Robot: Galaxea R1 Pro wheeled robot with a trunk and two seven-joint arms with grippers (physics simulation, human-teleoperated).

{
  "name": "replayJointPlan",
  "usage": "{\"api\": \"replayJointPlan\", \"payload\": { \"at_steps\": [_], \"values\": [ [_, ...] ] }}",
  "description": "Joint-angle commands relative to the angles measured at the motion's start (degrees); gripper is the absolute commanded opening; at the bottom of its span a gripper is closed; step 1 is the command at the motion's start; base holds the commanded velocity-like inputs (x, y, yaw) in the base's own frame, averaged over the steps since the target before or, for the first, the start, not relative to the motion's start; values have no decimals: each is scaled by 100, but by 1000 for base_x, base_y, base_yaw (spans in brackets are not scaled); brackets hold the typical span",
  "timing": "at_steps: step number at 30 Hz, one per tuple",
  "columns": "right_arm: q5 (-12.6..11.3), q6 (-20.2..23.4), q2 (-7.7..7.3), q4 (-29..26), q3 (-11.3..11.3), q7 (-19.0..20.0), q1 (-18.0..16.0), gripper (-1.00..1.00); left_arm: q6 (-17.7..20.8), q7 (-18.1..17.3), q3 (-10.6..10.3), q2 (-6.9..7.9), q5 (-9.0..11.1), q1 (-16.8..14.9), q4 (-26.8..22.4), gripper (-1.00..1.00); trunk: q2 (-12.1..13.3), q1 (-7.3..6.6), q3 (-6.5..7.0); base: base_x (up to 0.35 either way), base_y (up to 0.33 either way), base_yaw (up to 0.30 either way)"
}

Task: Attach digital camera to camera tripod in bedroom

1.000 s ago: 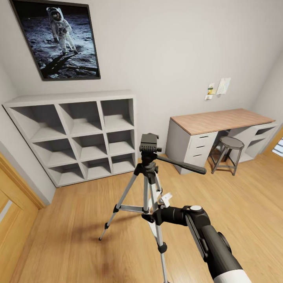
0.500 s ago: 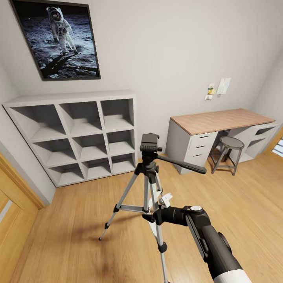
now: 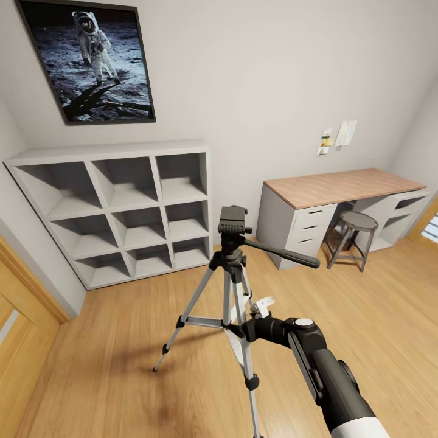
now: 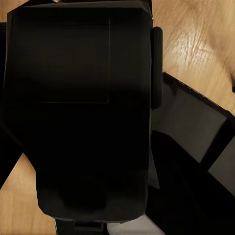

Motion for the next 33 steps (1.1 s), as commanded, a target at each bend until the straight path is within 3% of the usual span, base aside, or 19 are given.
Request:
{"api": "replayJointPlan", "payload": {
  "at_steps": [1,7,20,21,33],
  "values": [
    [56,13,6,-7,-4,-66,-5,100,-8,-23,-47,1,47,-4,3,-100,-11,3,-11,0,0,0],
    [36,8,3,-7,7,-245,-5,100,-10,-23,-46,1,47,-4,3,-100,-11,3,-11,0,0,0],
    [25,15,3,-8,35,-232,-5,100,-7,-23,-46,1,47,-3,3,-100,-11,3,-11,0,0,0],
    [21,15,3,-8,40,-229,-5,-100,-5,-23,-46,1,47,-4,3,-100,-11,3,-11,0,0,0],
    [48,-17,0,-7,42,-268,-5,-100,-7,-23,-47,1,47,-3,3,-100,-11,3,-11,0,0,0]
  ]
}}
